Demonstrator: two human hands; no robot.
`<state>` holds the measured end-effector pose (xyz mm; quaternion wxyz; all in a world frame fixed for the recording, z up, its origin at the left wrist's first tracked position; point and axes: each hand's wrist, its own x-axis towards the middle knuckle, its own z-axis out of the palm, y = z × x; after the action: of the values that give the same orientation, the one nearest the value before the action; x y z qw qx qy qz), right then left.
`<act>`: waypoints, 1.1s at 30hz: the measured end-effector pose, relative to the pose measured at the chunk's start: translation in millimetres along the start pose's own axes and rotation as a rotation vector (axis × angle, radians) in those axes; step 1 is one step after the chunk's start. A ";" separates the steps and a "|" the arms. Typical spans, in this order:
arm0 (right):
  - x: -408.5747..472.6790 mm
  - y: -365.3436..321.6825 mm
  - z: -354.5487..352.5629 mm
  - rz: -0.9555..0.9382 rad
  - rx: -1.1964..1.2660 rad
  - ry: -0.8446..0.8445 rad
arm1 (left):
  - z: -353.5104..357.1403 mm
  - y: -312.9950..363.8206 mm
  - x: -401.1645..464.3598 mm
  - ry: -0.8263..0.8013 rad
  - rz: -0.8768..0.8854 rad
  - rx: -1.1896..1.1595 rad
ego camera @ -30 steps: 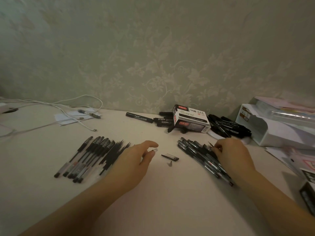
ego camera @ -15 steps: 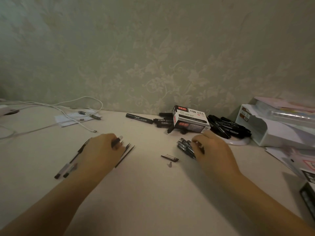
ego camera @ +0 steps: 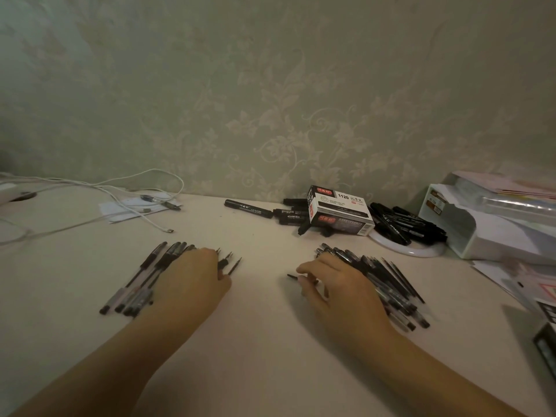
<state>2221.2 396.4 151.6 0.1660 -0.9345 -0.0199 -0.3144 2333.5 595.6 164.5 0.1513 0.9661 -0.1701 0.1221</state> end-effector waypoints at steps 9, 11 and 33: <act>3.6 -5.2 -2.4 0.295 0.462 -0.039 | -4.7 15.9 -5.2 0.065 0.137 -0.406; 5.8 -7.9 -3.3 0.424 0.695 -0.130 | -7.0 25.4 -10.7 0.046 0.175 -0.658; 18.7 14.4 -8.3 0.694 1.241 0.236 | 5.8 39.0 -25.3 -0.165 0.385 -0.798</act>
<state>2233.4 378.9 164.6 0.7575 -0.5804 0.1212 -0.2731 2297.2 566.1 161.7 0.4723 0.7894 -0.3920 -0.0046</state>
